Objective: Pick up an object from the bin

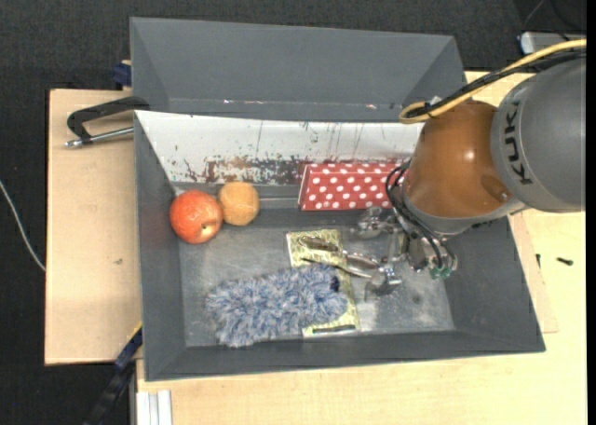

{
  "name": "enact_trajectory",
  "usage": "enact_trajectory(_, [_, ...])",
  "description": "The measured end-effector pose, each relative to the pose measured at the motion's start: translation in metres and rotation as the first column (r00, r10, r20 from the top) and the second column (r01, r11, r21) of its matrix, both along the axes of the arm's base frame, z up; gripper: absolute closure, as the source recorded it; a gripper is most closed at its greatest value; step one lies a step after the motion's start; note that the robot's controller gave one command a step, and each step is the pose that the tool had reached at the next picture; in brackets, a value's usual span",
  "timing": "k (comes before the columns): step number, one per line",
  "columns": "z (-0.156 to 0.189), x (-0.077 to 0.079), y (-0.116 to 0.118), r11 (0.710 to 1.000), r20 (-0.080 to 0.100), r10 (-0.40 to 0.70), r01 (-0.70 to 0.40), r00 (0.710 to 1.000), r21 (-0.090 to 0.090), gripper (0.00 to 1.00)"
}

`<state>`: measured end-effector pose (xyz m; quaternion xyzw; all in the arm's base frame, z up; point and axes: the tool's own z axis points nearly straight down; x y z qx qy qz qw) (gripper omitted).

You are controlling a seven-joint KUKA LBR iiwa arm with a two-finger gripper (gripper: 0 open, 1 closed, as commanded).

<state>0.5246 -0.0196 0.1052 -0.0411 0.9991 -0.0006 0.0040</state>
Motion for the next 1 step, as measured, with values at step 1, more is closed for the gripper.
enact_trajectory(1, [-0.0021,-0.0237,0.0778,0.999,-0.008,0.036,-0.036,0.999,0.006,0.00])
